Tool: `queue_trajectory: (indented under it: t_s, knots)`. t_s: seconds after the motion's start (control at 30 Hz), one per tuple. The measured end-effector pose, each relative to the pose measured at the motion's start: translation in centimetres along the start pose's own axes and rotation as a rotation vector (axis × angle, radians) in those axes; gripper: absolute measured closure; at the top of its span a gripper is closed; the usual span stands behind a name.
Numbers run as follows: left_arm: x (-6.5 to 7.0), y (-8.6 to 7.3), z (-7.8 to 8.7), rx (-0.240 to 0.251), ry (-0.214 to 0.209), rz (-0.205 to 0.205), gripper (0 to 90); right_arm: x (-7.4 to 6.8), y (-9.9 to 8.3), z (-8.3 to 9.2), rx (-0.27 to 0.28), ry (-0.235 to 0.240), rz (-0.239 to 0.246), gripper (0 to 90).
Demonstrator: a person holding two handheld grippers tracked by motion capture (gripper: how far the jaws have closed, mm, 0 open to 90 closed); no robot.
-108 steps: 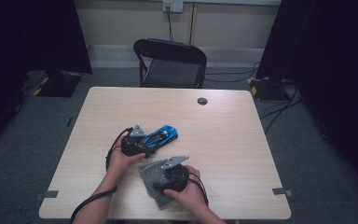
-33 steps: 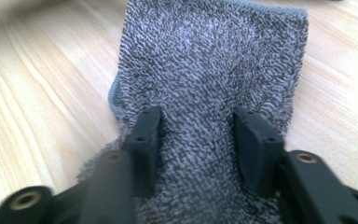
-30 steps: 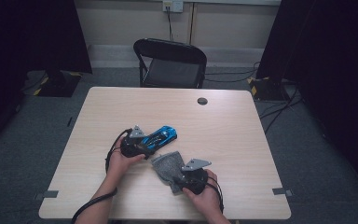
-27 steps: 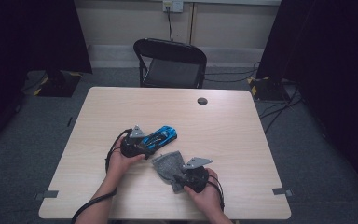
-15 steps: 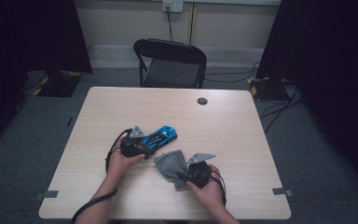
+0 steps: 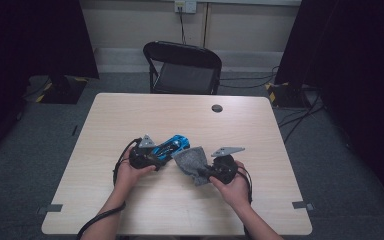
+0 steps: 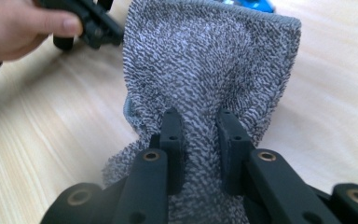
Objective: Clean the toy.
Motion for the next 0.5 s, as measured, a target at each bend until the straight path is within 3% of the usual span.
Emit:
queue_trajectory:
  t_s: [0.3,0.5]
  knots:
    - [0.0,0.0,0.0,0.000,0.001,0.001,24.3,1.3,2.6,0.2,0.020,-0.009,-0.017,75.3]
    - [0.0,0.0,0.0,0.000,0.000,0.000,24.2,1.6,4.7,-0.9,0.029,-0.016,-0.012,75.3]
Point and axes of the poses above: each handheld gripper's, and its own axes: z roughly backward along the jaws, y roughly out of its top, x roughly to its right, the point moved 1 cm from there along -z, roughly forward along the jaws, and after that the axes turned 1 degree about -z, right-handed, at the moved point
